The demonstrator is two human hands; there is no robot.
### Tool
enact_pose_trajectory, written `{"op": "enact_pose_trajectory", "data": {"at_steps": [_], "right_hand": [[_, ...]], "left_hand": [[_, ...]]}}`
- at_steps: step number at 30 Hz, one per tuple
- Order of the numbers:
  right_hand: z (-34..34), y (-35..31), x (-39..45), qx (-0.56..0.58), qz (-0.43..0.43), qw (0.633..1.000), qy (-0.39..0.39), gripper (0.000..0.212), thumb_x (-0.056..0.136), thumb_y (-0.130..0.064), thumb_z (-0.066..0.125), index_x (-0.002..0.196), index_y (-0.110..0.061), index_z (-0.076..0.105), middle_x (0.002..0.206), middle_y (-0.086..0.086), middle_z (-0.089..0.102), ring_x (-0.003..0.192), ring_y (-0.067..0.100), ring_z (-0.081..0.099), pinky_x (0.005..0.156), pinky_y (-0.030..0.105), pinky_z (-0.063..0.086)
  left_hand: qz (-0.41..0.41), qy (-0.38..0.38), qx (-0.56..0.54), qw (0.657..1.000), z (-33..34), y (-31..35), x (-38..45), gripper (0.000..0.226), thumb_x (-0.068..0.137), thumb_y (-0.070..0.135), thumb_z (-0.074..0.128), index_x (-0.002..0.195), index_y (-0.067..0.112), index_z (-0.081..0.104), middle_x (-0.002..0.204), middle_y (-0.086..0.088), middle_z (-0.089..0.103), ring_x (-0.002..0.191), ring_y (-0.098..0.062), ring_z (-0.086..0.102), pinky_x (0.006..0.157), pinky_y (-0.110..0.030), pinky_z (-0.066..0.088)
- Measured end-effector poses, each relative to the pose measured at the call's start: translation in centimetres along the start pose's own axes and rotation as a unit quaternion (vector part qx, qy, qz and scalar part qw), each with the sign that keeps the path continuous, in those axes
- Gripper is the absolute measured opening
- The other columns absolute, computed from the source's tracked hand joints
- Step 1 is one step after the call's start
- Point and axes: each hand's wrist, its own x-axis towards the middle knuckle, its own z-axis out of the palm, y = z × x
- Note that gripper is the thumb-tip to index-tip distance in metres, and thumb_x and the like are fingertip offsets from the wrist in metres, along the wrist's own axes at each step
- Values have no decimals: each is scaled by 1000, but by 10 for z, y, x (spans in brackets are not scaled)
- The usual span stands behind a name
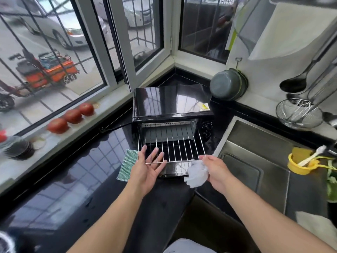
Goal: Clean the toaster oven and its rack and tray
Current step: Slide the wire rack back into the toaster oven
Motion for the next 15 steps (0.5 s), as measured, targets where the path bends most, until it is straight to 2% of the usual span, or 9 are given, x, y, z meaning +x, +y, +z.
{"op": "enact_pose_trajectory", "data": {"at_steps": [5, 9, 12, 15], "right_hand": [[12, 0, 12, -3, 35, 999, 20, 21, 104, -13, 45, 109, -5, 64, 105, 14, 66, 84, 23, 65, 70, 35, 53], [16, 9, 16, -1, 33, 998, 57, 22, 103, -12, 45, 99, -10, 67, 109, 15, 66, 88, 25, 64, 70, 35, 52], [16, 13, 15, -23, 5, 995, 92, 25, 101, -14, 45, 95, -15, 69, 110, 13, 66, 97, 27, 63, 80, 39, 52], [16, 10, 13, -36, -23, 993, 114, 26, 101, -15, 45, 94, -17, 70, 105, 6, 65, 103, 26, 61, 92, 41, 51]], "left_hand": [[2, -2, 16, 1000, -3, 6, 15, 42, 111, 44, 40, 151, 33, 46, 132, -7, 70, 114, -31, 72, 86, -49, 61], [-6, -8, 5, 1000, -11, 1, 20, 42, 110, 44, 39, 149, 31, 47, 137, -7, 66, 116, -33, 71, 86, -50, 62], [-16, -8, -6, 1000, -14, -4, 16, 40, 111, 42, 38, 147, 30, 49, 136, -8, 68, 116, -33, 71, 91, -51, 59], [-19, -5, -21, 1000, -13, -7, 15, 38, 111, 41, 39, 145, 30, 52, 131, -7, 71, 115, -32, 71, 88, -49, 60]]}}
